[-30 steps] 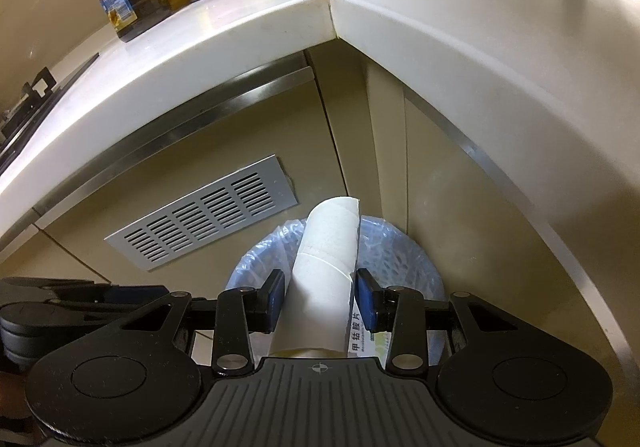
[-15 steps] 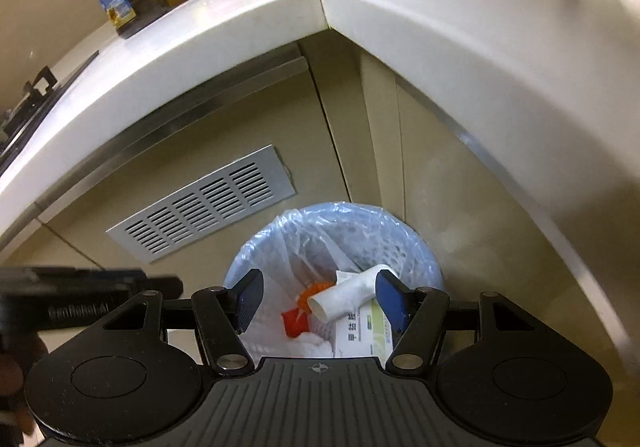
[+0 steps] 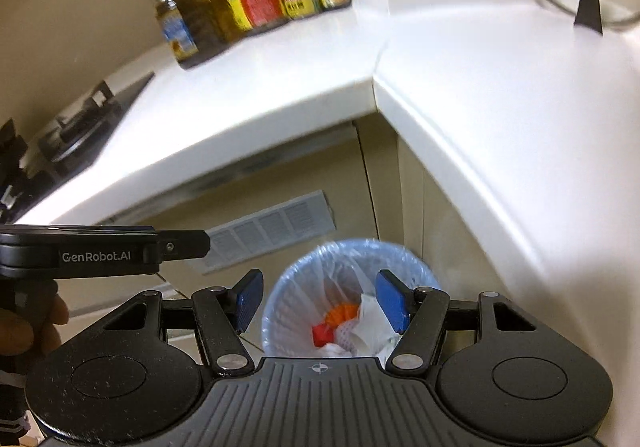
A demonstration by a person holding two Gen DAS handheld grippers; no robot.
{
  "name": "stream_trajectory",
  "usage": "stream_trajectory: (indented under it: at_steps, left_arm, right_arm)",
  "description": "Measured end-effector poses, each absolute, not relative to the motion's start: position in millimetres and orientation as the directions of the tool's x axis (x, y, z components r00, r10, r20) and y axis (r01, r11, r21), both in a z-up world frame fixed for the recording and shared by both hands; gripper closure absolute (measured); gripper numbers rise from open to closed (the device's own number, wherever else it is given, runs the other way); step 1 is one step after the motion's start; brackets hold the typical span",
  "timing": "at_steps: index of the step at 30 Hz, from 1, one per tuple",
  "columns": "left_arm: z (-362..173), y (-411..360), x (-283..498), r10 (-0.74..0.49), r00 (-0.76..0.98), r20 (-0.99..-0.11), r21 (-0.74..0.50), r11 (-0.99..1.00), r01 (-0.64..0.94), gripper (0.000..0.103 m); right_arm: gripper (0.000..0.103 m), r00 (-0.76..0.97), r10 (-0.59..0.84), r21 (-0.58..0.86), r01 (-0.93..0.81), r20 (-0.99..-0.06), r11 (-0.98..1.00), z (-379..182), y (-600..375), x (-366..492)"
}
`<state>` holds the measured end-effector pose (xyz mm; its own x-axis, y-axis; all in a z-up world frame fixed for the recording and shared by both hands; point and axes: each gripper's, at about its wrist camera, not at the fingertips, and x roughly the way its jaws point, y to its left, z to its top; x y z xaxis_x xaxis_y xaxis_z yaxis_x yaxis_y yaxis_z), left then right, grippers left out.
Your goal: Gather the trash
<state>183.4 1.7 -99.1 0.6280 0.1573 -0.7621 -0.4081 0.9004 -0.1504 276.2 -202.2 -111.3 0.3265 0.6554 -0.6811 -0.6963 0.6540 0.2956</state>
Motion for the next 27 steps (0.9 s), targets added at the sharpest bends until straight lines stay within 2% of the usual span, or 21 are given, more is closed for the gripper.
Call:
stream_trajectory:
  at_steps: [3,7,11,18,23,27]
  left_arm:
    - [-85,0,176,0.179,0.652,-0.736,-0.158,0.892,-0.424,0.023]
    - [-70,-5,169,0.225,0.667,-0.710,-0.120,0.895,-0.430,0.022]
    - [-59,-10,161,0.227,0.683,-0.694,-0.098,0.911,-0.402,0.021]
    - [-51,-5,150,0.128,0.724,-0.677,-0.133,0.947,-0.292,0.021]
    - [-44,5,135,0.053,0.728,-0.683,-0.141,0.969,-0.203,0.021]
    - [-38,12,116,0.032,0.742,-0.670,-0.128,0.979,-0.157,0.021]
  right_arm:
    - [0.036,0.337,0.667,0.291,-0.706,-0.664,0.646,-101,-207,274]
    - [0.028,0.363,0.676,0.287,-0.704,-0.641,0.650,-91,-218,270]
    - [0.026,0.415,0.661,0.279,-0.672,-0.625,0.686,-82,-232,261]
    - [0.026,0.552,0.574,0.250,-0.553,-0.605,0.795,-64,-246,231]
    - [0.025,0.637,0.461,0.219,-0.423,-0.619,0.879,-52,-242,201]
    - [0.025,0.669,0.409,0.200,-0.370,-0.620,0.907,-44,-233,167]
